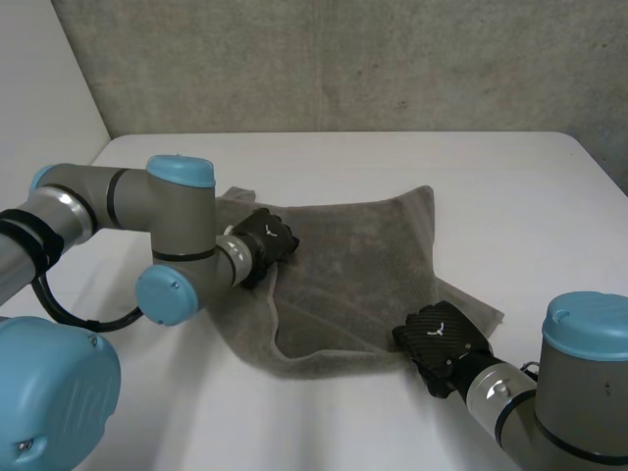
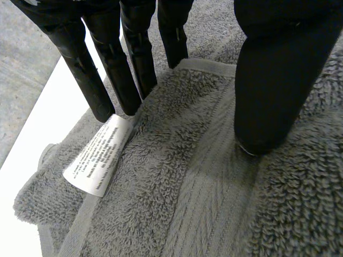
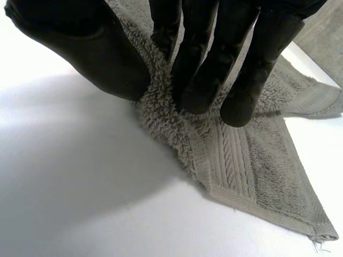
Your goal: Fold the towel.
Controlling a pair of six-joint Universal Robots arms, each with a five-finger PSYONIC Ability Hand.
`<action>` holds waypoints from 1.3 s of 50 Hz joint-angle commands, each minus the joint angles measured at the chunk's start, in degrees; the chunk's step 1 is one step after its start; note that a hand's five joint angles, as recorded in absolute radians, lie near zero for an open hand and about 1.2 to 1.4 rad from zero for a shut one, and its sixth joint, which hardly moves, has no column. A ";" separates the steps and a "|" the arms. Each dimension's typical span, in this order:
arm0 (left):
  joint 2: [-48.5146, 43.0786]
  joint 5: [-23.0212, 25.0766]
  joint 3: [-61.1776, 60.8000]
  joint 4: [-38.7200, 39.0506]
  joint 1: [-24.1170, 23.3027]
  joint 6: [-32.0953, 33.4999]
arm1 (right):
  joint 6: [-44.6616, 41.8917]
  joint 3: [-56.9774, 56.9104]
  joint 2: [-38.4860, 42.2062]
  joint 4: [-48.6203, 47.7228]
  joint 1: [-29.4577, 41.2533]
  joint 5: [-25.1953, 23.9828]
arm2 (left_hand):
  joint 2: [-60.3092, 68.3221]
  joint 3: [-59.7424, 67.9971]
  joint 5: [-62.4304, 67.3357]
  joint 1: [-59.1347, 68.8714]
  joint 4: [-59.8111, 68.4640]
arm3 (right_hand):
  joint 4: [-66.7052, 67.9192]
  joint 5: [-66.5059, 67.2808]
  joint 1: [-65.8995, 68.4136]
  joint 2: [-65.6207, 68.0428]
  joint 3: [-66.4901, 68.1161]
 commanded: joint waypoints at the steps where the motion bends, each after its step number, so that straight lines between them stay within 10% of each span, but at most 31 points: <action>1: 1.95 -3.05 -1.54 0.34 0.01 -0.34 | -0.02 -0.01 0.08 0.00 -0.08 0.02 | 12.41 12.61 13.14 12.95 12.59 | 3.01 2.26 3.35 3.53 3.41; 17: 15.92 -4.65 -17.69 7.09 1.77 -0.70 | -0.10 -0.10 -0.09 0.09 0.00 0.02 | 37.79 37.99 38.51 38.33 37.97 | 3.01 2.26 3.35 3.53 3.41; 57: 54.08 -4.30 -73.79 32.41 18.64 -12.90 | 1.21 -0.62 -2.73 0.88 0.01 0.63 | 37.80 38.00 38.52 38.34 37.98 | 3.01 2.26 3.35 3.53 3.41; 65: 55.57 -4.12 -73.44 33.56 20.75 -19.49 | 6.14 -1.94 -3.08 2.55 -3.25 0.54 | 37.80 38.00 38.52 38.34 37.98 | -49.58 -50.33 -49.24 -49.06 -49.18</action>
